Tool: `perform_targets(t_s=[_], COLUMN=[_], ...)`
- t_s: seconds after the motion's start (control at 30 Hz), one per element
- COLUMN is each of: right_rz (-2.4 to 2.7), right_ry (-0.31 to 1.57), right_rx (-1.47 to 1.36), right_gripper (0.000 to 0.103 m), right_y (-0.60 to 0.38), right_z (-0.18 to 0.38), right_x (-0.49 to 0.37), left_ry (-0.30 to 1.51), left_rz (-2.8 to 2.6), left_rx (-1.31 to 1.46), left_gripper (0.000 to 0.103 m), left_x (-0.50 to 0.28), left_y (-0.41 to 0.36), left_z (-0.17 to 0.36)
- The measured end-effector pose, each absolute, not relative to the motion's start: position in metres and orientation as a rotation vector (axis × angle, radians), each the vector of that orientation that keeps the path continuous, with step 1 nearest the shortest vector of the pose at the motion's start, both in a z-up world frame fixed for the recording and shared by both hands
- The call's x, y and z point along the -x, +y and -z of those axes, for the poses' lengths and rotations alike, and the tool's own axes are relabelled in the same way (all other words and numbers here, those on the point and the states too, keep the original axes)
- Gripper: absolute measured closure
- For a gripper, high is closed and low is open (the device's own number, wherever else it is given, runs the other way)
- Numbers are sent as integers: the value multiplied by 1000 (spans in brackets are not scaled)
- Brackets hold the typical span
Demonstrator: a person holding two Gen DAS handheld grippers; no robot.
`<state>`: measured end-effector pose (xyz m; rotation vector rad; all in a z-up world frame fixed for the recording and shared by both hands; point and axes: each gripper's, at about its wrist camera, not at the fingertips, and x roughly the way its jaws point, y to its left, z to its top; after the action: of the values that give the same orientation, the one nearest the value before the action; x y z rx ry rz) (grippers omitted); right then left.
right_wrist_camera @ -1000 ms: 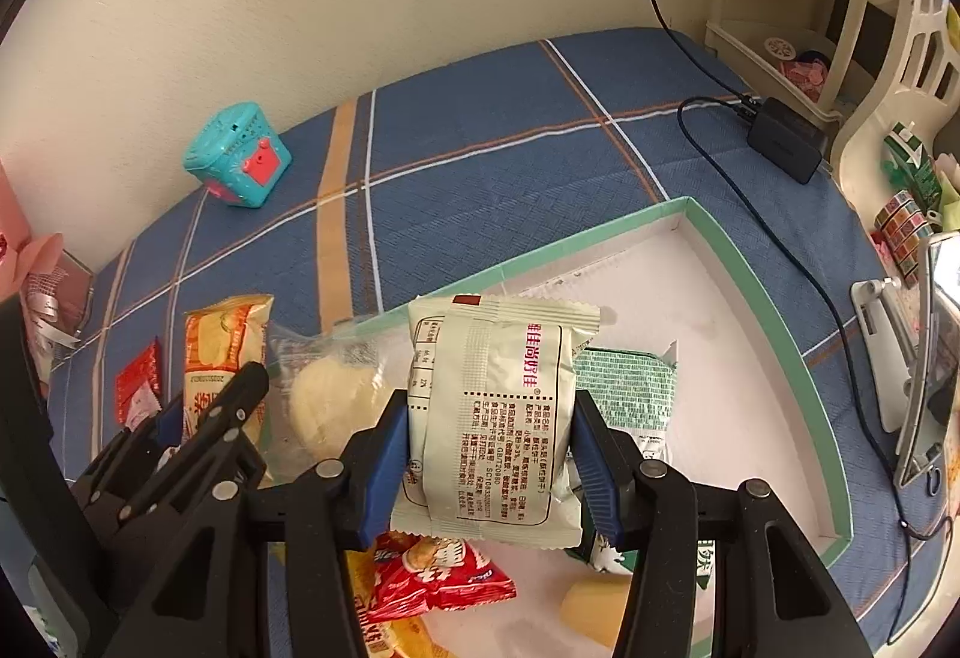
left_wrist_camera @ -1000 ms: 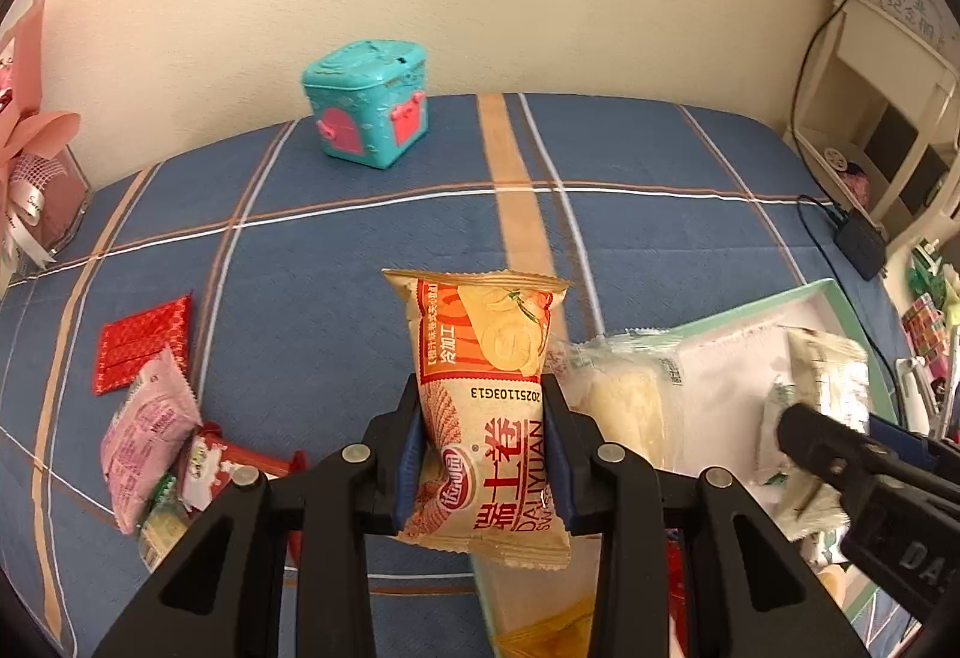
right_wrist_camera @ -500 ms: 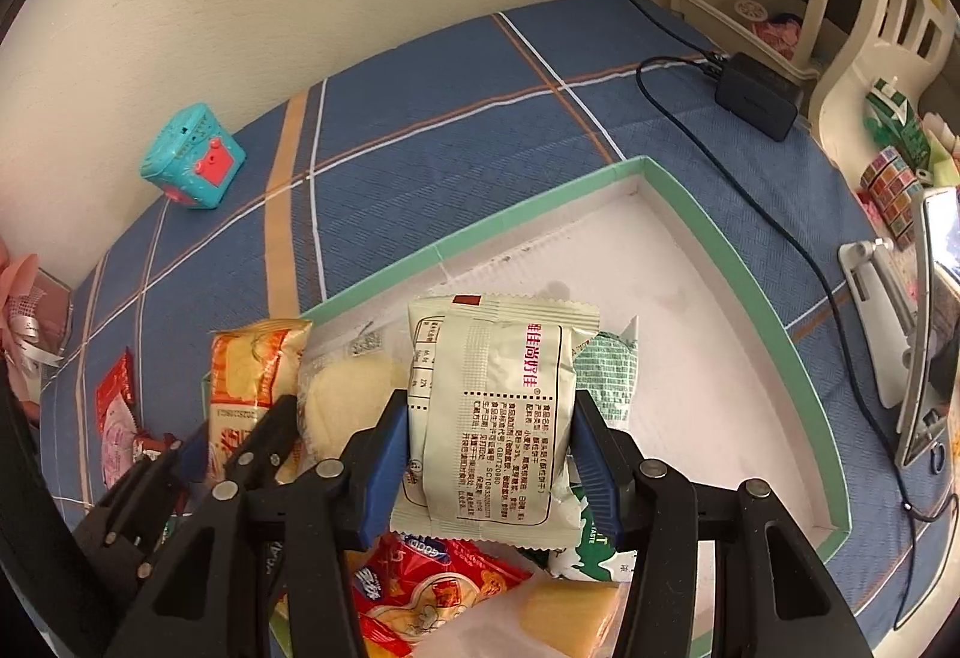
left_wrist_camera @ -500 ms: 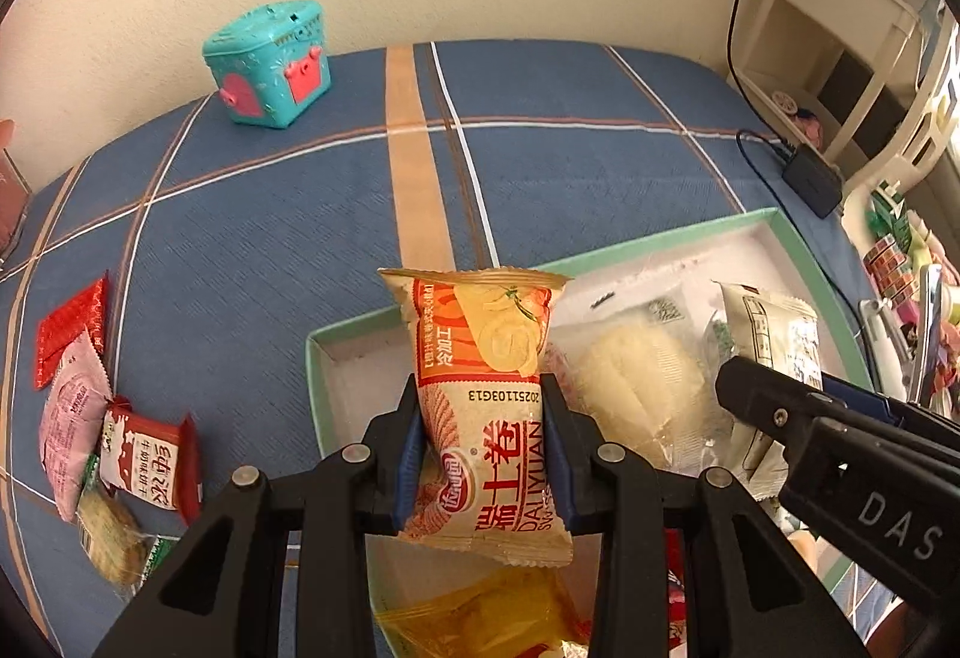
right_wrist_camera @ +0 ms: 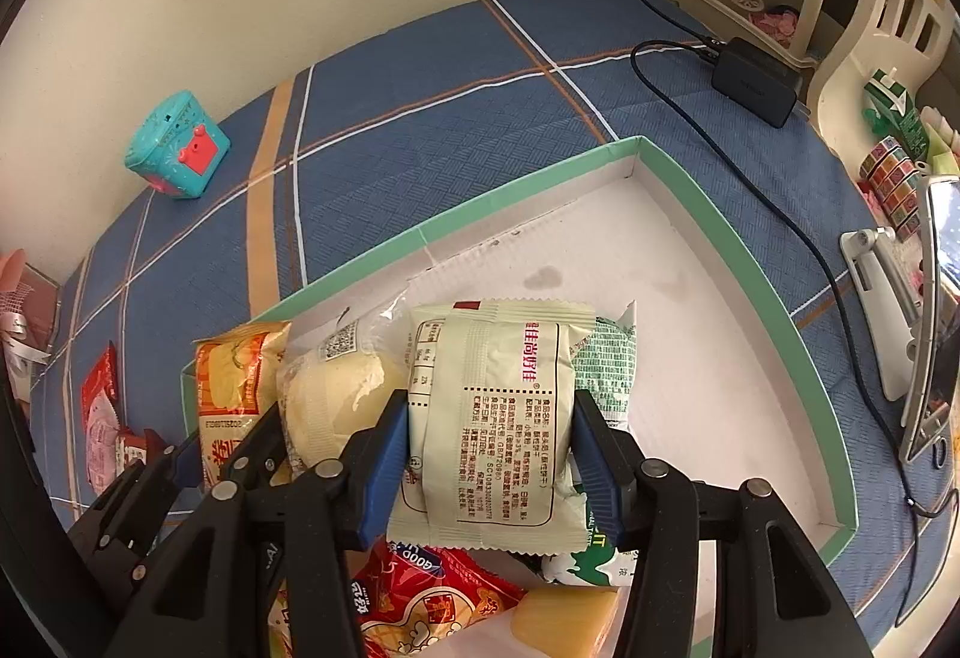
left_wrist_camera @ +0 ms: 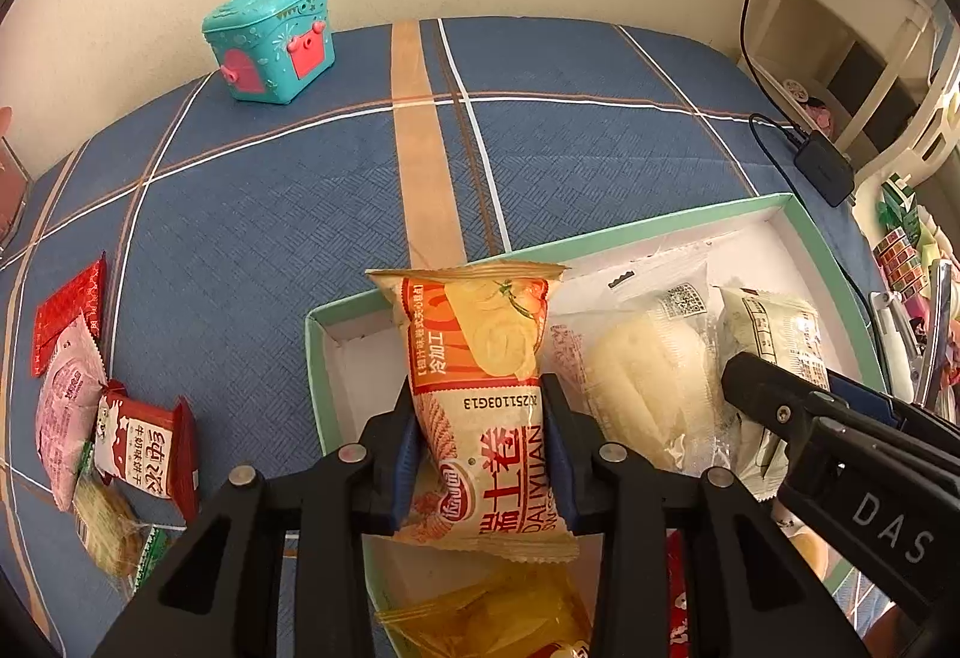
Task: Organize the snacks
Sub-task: 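Lower both packs into the tray and open both grippers, then raise both grippers from the tray and move over the remaining snacks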
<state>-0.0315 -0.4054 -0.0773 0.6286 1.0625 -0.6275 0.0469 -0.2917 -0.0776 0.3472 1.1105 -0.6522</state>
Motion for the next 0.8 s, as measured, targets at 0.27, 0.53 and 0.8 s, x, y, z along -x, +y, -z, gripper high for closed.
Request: perform_targets(t_s=[0.27, 0.53, 0.8], right_rz=[625, 625, 639], right_ry=[1068, 1035, 979], right_rx=[-620, -599, -595], right_gripper=[40, 33, 33], right_y=[-405, -406, -409], right_z=[72, 47, 13], right_x=[31, 35, 46], left_ry=[1116, 1084, 1050], left_rz=[647, 666, 662], left_rx=[-366, -366, -312], left_gripper=[50, 37, 36], left_x=[-46, -42, -46], left_y=[-291, -288, -274], left_z=[66, 35, 4])
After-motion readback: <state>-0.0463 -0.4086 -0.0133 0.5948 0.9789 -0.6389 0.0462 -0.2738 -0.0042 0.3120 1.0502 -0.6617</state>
